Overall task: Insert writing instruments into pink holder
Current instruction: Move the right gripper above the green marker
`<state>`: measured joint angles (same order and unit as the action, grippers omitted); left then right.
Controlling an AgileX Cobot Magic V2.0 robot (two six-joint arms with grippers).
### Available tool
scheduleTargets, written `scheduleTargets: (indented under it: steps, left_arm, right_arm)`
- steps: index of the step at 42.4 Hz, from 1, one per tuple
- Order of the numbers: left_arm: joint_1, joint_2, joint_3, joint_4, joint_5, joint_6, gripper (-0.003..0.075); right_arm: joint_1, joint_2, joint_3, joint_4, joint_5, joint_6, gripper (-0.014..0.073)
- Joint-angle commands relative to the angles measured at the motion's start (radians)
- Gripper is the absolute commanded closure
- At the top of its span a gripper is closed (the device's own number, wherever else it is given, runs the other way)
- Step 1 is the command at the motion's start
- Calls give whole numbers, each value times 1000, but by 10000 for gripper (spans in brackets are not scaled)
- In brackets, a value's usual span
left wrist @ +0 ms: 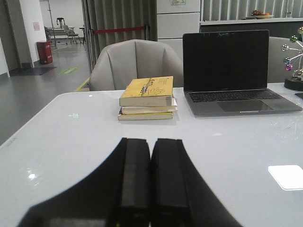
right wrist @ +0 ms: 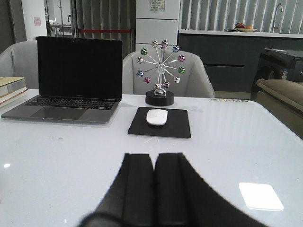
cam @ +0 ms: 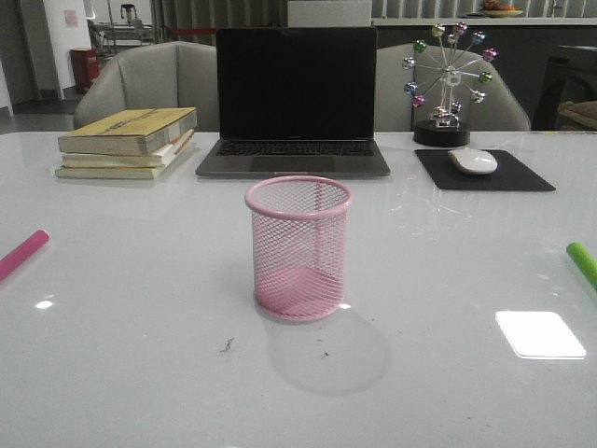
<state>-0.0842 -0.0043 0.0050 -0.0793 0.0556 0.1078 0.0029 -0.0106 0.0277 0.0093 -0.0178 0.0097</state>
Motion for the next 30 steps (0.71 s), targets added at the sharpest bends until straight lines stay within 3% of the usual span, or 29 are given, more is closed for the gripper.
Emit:
scheduleTargets:
  steps: [1,24,30]
  left_arm:
    - [-6,-20,3,-8,-86,-11,629]
    - [-6,-20,-3,-8,-133,-11,629]
    - [-6,-18,-100,-8,-153,-11,629]
  right_arm:
    - [-1,-19,-4,0,-96,-10,538]
    - [-1,-19,-6,3,-145,-10,538]
    - [2,-19,-116,5,-132,-10,538]
